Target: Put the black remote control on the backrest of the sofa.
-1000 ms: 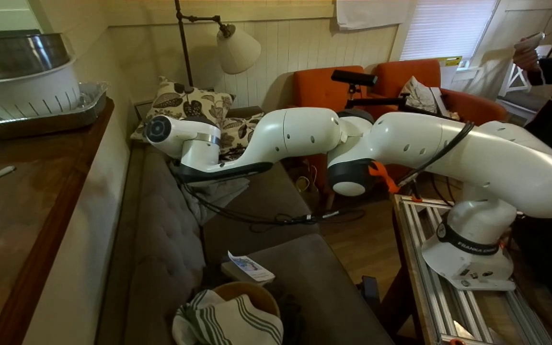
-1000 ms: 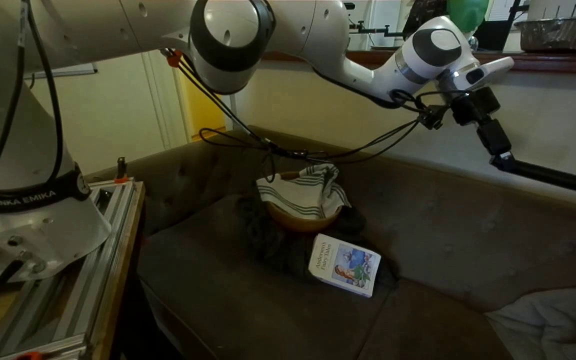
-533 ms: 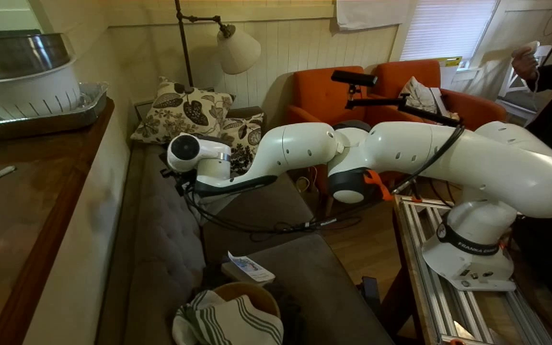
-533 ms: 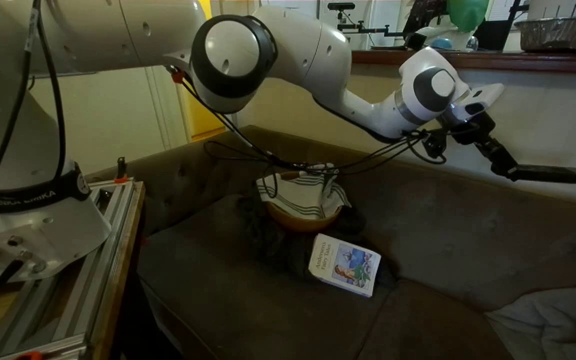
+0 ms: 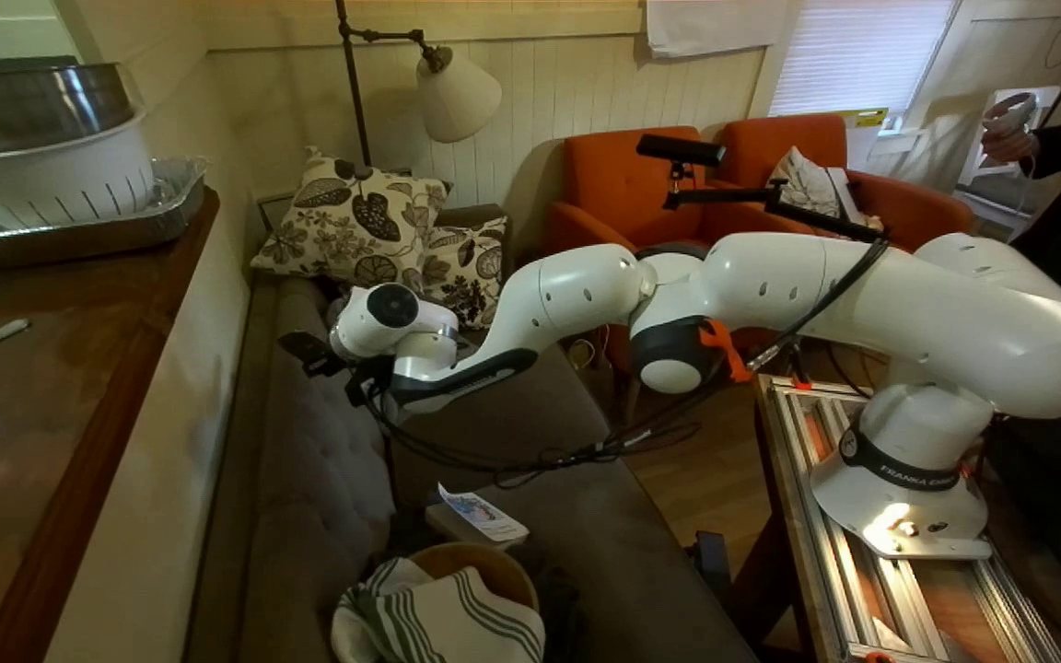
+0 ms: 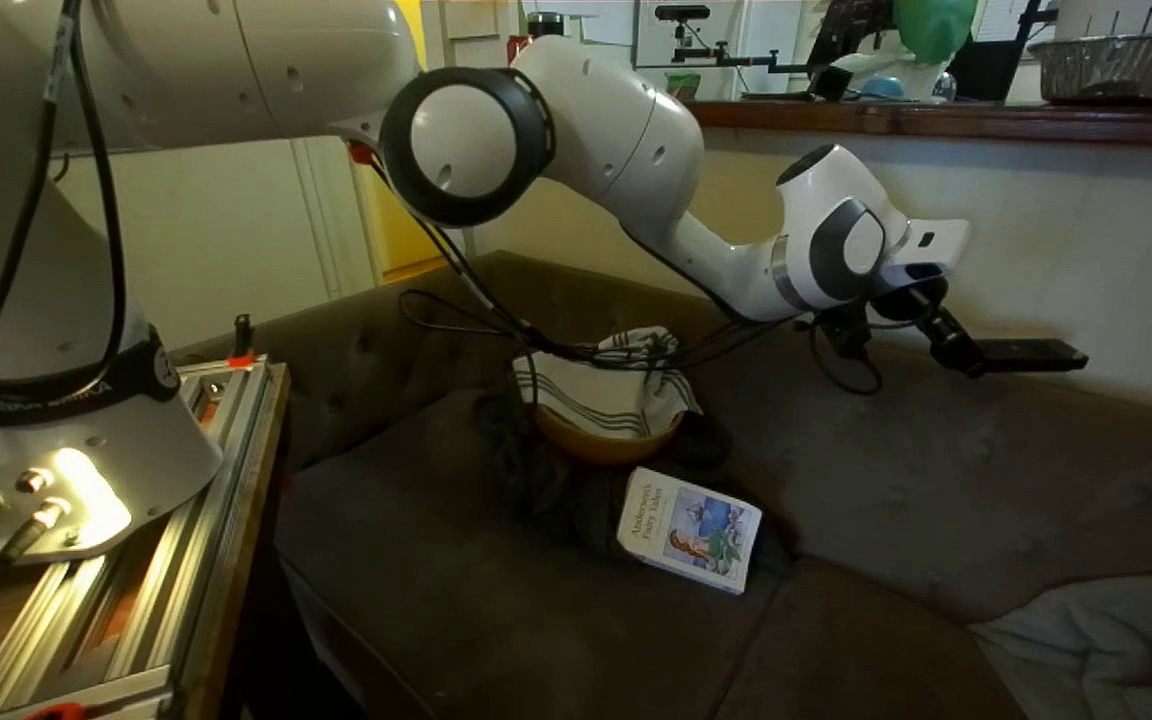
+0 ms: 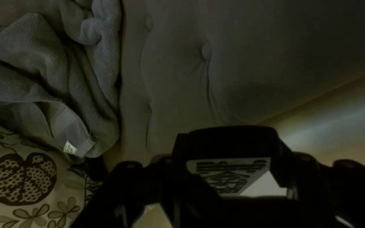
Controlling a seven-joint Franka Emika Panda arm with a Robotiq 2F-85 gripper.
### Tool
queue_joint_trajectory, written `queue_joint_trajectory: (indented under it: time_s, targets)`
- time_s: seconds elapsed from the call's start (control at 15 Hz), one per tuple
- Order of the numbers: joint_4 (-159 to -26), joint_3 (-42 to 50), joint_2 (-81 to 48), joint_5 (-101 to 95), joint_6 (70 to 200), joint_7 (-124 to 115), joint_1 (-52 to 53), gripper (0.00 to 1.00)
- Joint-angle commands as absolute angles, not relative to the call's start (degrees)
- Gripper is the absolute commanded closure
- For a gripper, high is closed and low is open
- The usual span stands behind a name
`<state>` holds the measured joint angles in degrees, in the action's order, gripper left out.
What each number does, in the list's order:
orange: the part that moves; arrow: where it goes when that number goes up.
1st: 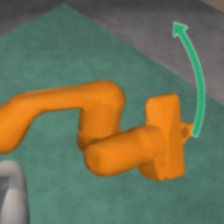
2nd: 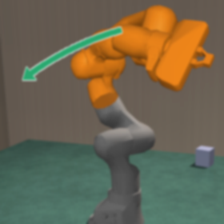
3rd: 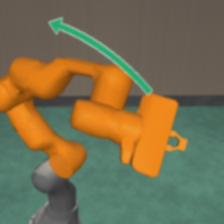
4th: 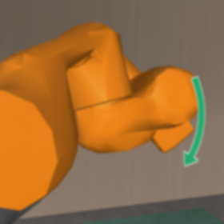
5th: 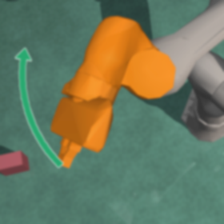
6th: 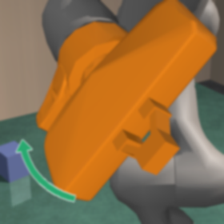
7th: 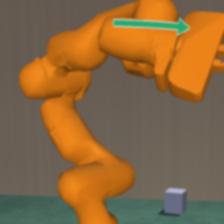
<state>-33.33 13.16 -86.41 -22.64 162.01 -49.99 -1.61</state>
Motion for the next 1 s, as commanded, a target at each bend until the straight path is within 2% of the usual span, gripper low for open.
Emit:
queue_joint_trajectory:
  time_s: [0.0, 0.13, 0.27, 0.6, 0.93]
  targets:
    - [-33.76, 20.35, -84.63, -25.05, 150.41, -56.71, 3.22, 0.63]
    - [-31.22, 26.23, -85.85, -24.0, 143.64, -61.35, 6.44, 0.63]
    - [-30.68, 27.48, -85.78, -25.47, 140.54, -63.36, 8.1, 0.63]
    - [-30.91, 25.88, -85.76, -26.82, 141.46, -60.24, 9.81, 0.63]
    - [-32.74, 23.69, -86.05, -27.86, 150.14, -56.16, 9.02, 0.63]
